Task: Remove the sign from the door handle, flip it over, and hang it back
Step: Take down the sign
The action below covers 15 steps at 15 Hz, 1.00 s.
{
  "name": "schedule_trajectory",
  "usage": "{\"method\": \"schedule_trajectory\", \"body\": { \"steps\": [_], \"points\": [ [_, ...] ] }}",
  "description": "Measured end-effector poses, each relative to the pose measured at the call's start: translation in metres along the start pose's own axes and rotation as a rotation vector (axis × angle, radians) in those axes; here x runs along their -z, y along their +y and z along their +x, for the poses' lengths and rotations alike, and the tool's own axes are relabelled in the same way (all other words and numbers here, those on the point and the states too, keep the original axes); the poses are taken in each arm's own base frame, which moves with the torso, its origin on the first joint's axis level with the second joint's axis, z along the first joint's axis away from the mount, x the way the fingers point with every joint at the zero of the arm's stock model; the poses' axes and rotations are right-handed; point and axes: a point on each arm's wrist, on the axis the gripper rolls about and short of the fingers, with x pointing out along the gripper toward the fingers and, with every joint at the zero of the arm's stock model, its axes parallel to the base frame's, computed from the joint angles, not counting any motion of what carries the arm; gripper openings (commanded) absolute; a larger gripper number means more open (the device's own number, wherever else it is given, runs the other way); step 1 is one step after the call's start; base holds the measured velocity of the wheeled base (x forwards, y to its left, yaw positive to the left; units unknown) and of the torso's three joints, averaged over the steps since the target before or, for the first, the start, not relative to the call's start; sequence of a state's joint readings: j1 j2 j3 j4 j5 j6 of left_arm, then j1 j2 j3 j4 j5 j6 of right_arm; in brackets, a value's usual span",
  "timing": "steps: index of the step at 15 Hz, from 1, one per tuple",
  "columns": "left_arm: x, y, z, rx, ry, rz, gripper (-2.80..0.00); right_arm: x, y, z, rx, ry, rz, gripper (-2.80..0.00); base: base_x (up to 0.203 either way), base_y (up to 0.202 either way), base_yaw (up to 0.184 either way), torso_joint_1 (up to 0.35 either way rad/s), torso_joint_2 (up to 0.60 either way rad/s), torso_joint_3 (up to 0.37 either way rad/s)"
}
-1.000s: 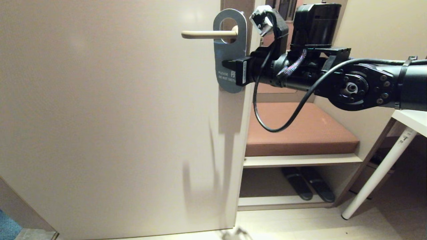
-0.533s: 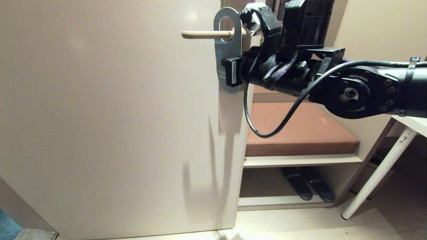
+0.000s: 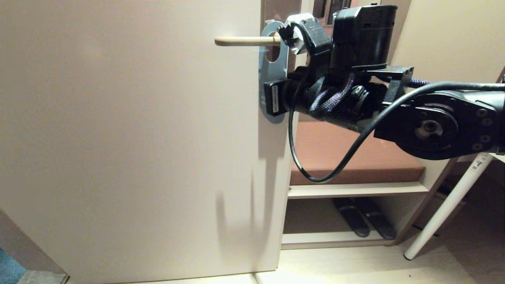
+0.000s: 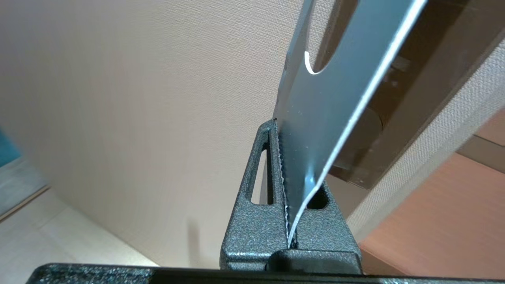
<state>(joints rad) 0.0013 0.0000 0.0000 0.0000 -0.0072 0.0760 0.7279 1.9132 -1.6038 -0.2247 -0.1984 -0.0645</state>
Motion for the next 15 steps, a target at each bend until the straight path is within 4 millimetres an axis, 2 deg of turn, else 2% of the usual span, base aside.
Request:
{"method": "schedule_trajectory", "body": {
  "steps": [5, 15],
  "points": [
    [0.0, 0.0, 0.0, 0.0, 0.0, 0.0, -2.8, 0.0, 0.007, 0.003, 0.029, -0.002, 0.0, -2.8, 0.0, 0.0, 0.0, 0.0, 0.0, 0.0],
    [0.0, 0.0, 0.0, 0.001, 0.0, 0.001, -2.8, -0.007, 0.019, 0.024, 0.094, -0.045, 0.009, -2.8, 0.0, 0.0, 0.0, 0.0, 0.0, 0.0]
  ]
}}
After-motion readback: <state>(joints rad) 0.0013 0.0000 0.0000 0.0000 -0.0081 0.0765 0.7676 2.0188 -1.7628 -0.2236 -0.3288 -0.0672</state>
